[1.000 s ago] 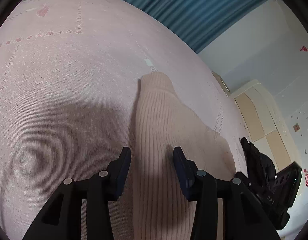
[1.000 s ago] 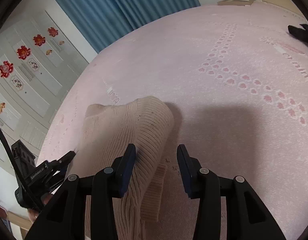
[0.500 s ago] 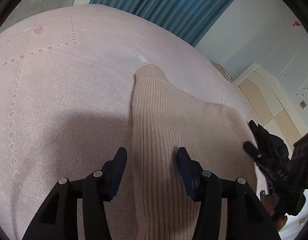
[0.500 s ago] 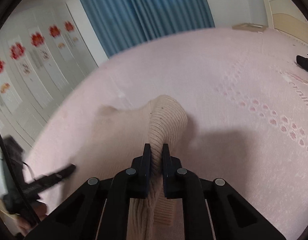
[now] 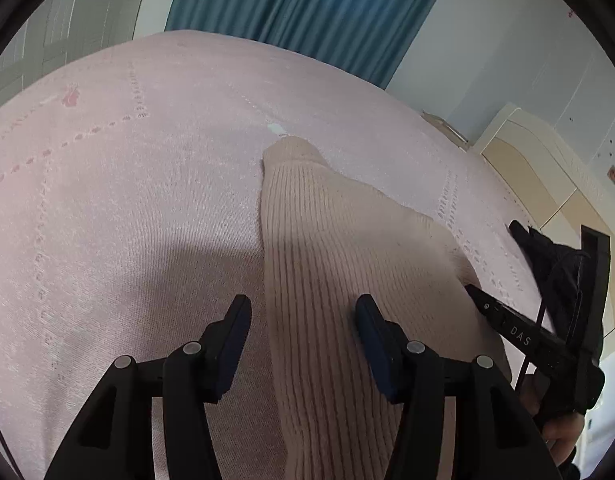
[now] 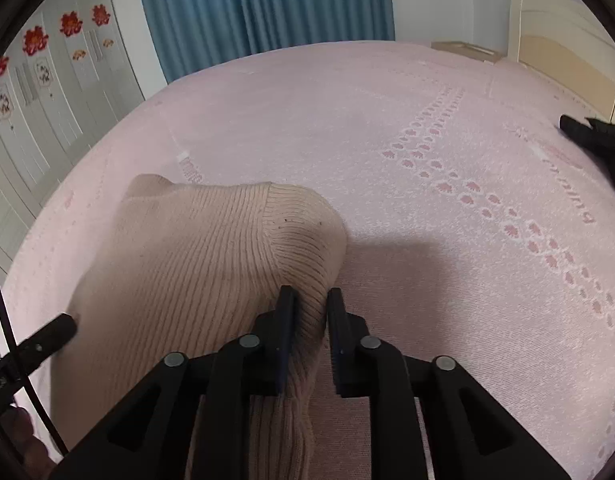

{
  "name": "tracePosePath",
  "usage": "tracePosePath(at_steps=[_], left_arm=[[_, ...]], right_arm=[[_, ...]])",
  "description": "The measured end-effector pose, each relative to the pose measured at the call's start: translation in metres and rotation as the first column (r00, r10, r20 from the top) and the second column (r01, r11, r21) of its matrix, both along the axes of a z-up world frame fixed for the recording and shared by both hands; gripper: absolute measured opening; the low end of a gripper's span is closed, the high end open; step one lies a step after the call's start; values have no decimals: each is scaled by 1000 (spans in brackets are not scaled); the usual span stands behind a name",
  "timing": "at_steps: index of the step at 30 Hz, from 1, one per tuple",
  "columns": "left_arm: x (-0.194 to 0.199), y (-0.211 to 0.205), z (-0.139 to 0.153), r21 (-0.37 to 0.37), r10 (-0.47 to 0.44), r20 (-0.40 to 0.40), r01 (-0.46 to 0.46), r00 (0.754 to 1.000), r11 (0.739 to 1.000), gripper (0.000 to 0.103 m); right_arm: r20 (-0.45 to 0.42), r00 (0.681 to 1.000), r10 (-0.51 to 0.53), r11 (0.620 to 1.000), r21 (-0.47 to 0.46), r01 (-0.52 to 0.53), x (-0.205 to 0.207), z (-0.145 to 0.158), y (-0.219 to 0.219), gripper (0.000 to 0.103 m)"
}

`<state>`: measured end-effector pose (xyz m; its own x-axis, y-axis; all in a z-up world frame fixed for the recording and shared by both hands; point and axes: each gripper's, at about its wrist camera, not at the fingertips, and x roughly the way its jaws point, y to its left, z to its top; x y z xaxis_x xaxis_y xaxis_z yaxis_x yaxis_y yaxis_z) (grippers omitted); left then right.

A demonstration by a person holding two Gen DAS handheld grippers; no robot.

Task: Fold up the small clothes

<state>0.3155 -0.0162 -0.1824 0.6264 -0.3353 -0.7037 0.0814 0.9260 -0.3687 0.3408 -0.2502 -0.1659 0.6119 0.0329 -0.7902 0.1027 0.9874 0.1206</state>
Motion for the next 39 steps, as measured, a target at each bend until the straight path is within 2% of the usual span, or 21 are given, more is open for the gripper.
tracePosePath(at_steps=[2, 4, 7, 10, 13, 15, 18, 20, 22, 27, 31, 33, 37, 39], left_arm=[[-2, 0, 1, 11, 0, 5, 0, 1000, 1000, 52], [-3, 1, 2, 14, 1, 4, -1, 1000, 1000, 52], [-6, 4, 3, 5, 1, -1, -1, 1000, 1000, 52], [-15, 1, 5, 8, -1, -5, 1, 1000, 1000, 53], [-28, -5, 3, 11, -1, -26, 2, 1000, 1000, 54], [-40, -10, 0, 6, -32, -43, 32, 999, 999, 56], [-63, -17, -7, 52, -56, -66, 59, 996, 997, 56], [-77, -18, -7, 96, -51, -64, 57, 997, 994, 56], [-87, -15, -3, 107, -40, -59, 46, 997, 993, 56], [-118, -7, 26, 121, -2, -46, 7, 999, 993, 56], [-141, -4, 70, 120, 27, -13, -25, 1000, 992, 56], [-149, -4, 89, 131, 33, -2, -33, 999, 991, 62], [-176, -11, 134, 205, 58, 75, -72, 995, 976, 69], [-189, -14, 152, 232, 58, 105, -81, 993, 969, 70]], right_arm=[[7, 1000, -14, 1000, -15, 14, -1, 1, -2, 32], [16, 1000, -20, 1000, 8, 20, -1, 3, -9, 37], [23, 999, -34, 996, 83, 32, -6, 8, -20, 40], [34, 998, -52, 992, 115, 48, -15, 16, -26, 43], [32, 999, -29, 992, 121, 25, -26, 19, -21, 51], [21, 1000, -11, 994, 107, 9, -39, 16, -16, 53], [-21, 999, 41, 995, 91, -39, -53, 12, -10, 55], [-40, 998, 39, 996, 78, -36, -62, 16, -10, 55], [-56, 998, 34, 997, 71, -30, -74, 23, -9, 55], [-45, 998, 32, 999, -1, -32, -111, 59, -4, 57], [-33, 999, 9, 1000, -18, -10, -143, 91, -4, 68], [-20, 1000, -1, 999, -33, 0, -158, 105, -2, 76], [20, 1000, 1, 999, -35, 0, -190, 136, -1, 89], [37, 999, -5, 1000, -24, 6, -206, 151, -3, 90]])
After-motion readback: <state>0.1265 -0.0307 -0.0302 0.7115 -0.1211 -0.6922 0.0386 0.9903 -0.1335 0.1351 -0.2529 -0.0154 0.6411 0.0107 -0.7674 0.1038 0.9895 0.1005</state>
